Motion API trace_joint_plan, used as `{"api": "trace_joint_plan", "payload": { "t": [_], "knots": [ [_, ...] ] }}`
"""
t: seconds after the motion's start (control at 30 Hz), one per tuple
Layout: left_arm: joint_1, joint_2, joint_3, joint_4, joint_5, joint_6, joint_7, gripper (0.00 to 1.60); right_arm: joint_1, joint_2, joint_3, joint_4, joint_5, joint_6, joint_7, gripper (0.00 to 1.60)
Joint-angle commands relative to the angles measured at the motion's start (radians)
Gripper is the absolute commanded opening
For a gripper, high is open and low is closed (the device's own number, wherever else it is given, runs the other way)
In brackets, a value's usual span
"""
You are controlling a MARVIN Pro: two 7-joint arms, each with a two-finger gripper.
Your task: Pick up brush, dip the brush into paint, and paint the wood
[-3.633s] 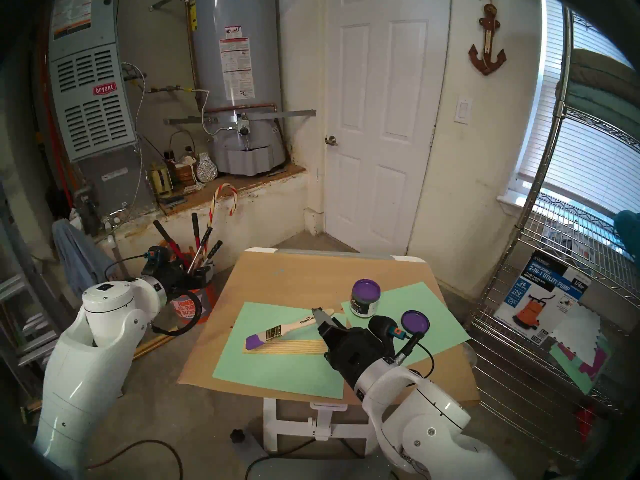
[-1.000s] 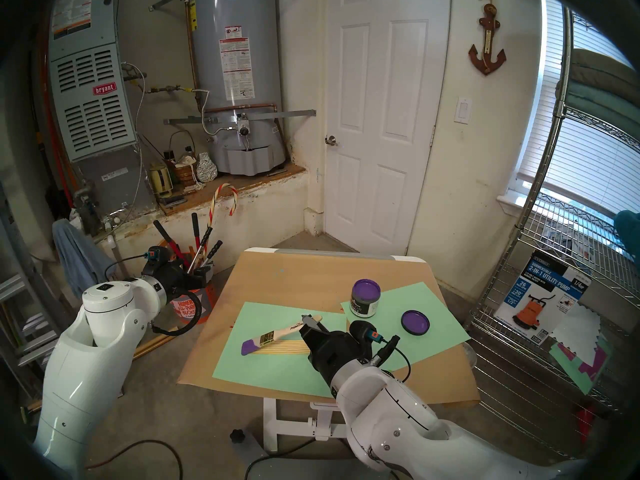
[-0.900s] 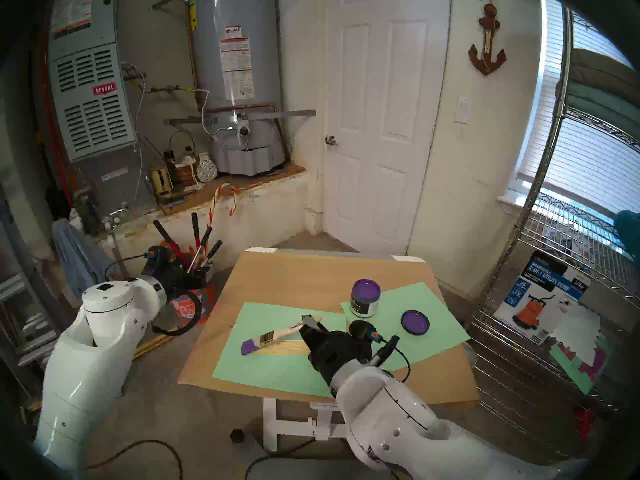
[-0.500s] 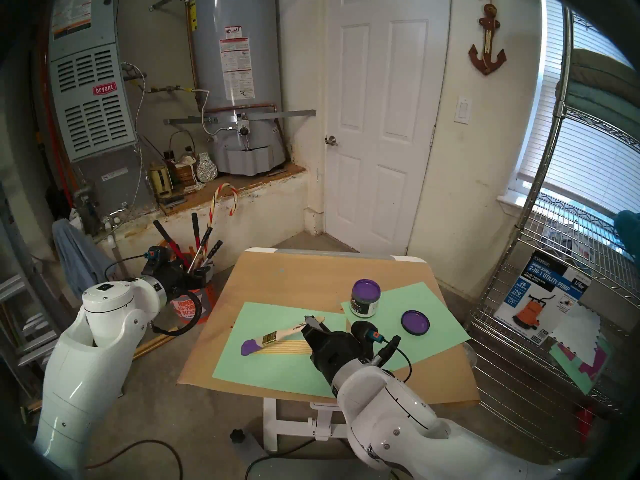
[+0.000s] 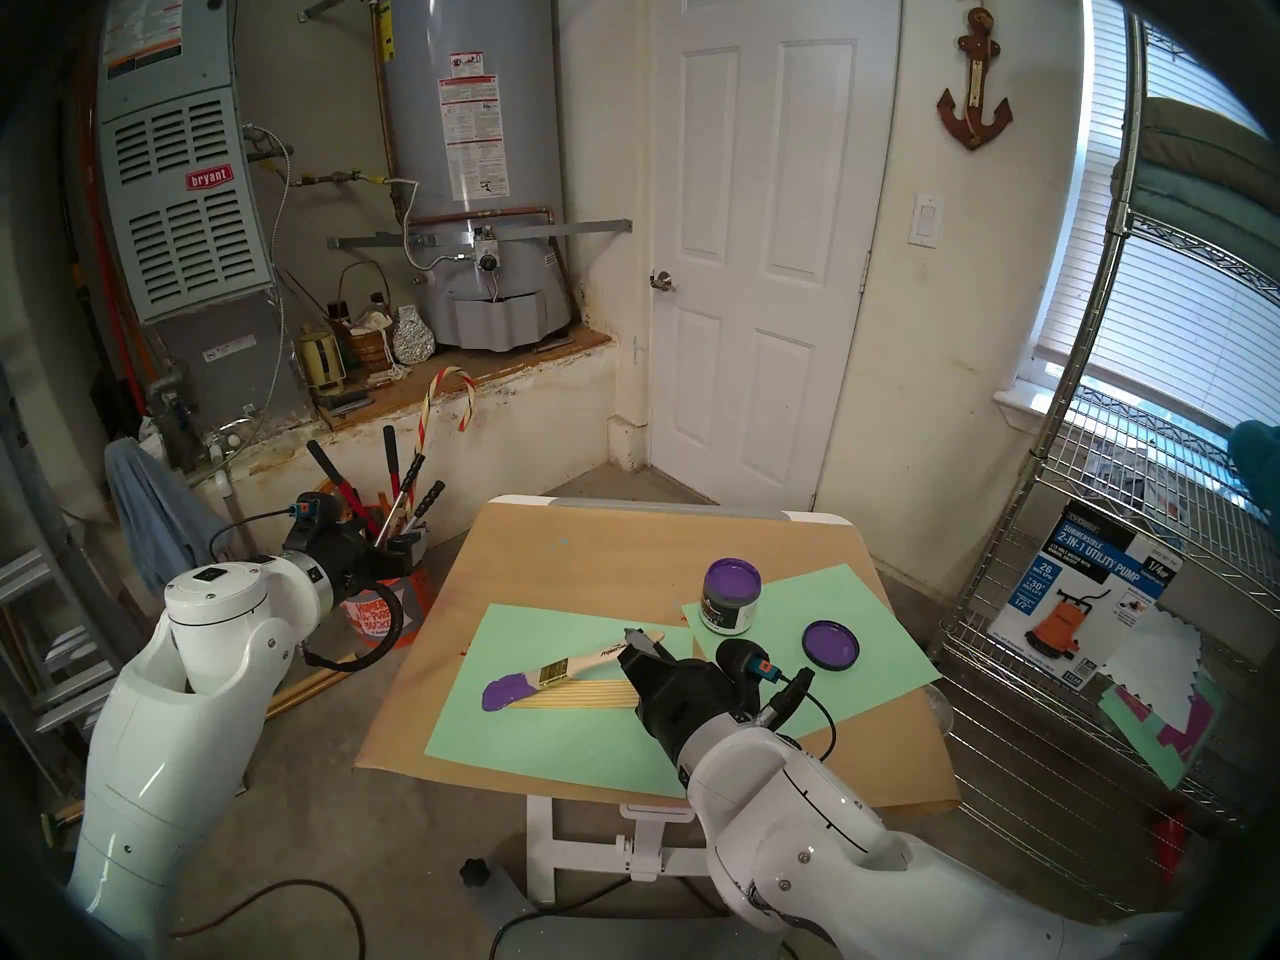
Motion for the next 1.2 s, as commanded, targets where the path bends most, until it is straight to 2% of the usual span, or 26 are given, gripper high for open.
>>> {"api": "trace_joint_plan", "payload": {
  "t": [0.0,1.17],
  "knots": [
    [-0.005,0.001,-0.011,-0.017,-0.002,-0.003,0.002,1.6,-0.012,0.014,0.004,-0.022,0.006,-0.004,0.012,0.0],
    [-0.005,0.001,-0.011,-0.017,-0.002,-0.003,0.002,1.6,-0.062,0.096,0.047,-0.074,-0.012,-0.023,0.021,0.0]
  ]
}}
